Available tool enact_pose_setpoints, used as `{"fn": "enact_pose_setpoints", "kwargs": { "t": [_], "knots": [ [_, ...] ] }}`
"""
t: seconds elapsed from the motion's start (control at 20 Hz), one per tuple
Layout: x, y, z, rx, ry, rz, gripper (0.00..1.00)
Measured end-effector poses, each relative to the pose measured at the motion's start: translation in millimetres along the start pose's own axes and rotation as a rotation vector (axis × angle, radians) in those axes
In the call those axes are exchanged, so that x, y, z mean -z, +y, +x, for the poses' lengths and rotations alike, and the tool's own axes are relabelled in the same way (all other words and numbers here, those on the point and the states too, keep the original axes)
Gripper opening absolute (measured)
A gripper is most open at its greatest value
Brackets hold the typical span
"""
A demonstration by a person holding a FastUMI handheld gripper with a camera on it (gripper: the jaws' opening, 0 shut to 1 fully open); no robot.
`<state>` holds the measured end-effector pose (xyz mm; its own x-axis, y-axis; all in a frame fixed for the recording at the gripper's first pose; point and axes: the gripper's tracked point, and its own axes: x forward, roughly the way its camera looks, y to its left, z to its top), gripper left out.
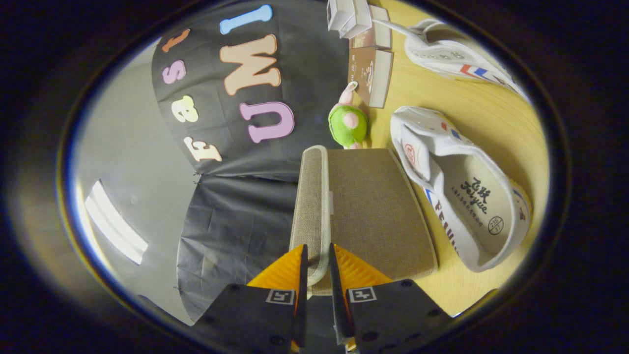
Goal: Open the storage box then place both shoes into the box .Put the left shoe in first, then the right shoe, with the right side of both shoes facing outward in a uniform manner.
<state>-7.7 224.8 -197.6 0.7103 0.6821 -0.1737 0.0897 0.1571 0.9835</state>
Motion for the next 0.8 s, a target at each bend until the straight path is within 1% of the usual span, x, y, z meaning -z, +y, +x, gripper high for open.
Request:
{"fn": "enact_pose_setpoints", "kwargs": {
  "t": [0.2, 0.3, 0.35, 0.4, 0.55, 0.65, 0.8],
  "knots": [
    [-1.8, 8.1, -0.5, -0.035, -0.005, 0.013, 0.15],
    [-3.5, 13.5, -2.9, -0.065, -0.024, 0.012, 0.12],
    [-6.6, 23.1, -12.6, -0.106, -0.039, 0.052, 0.11],
    [-7.0, 35.9, -9.7, -0.155, -0.037, 0.084, 0.1],
    [1.8, 39.0, -7.9, -0.151, -0.023, 0.012, 0.06],
    [4.7, 47.2, -9.8, -0.164, -0.011, 0.015, 0.06],
    [6.8, 57.8, -7.2, -0.165, -0.01, -0.038, 0.06]
  ]
}}
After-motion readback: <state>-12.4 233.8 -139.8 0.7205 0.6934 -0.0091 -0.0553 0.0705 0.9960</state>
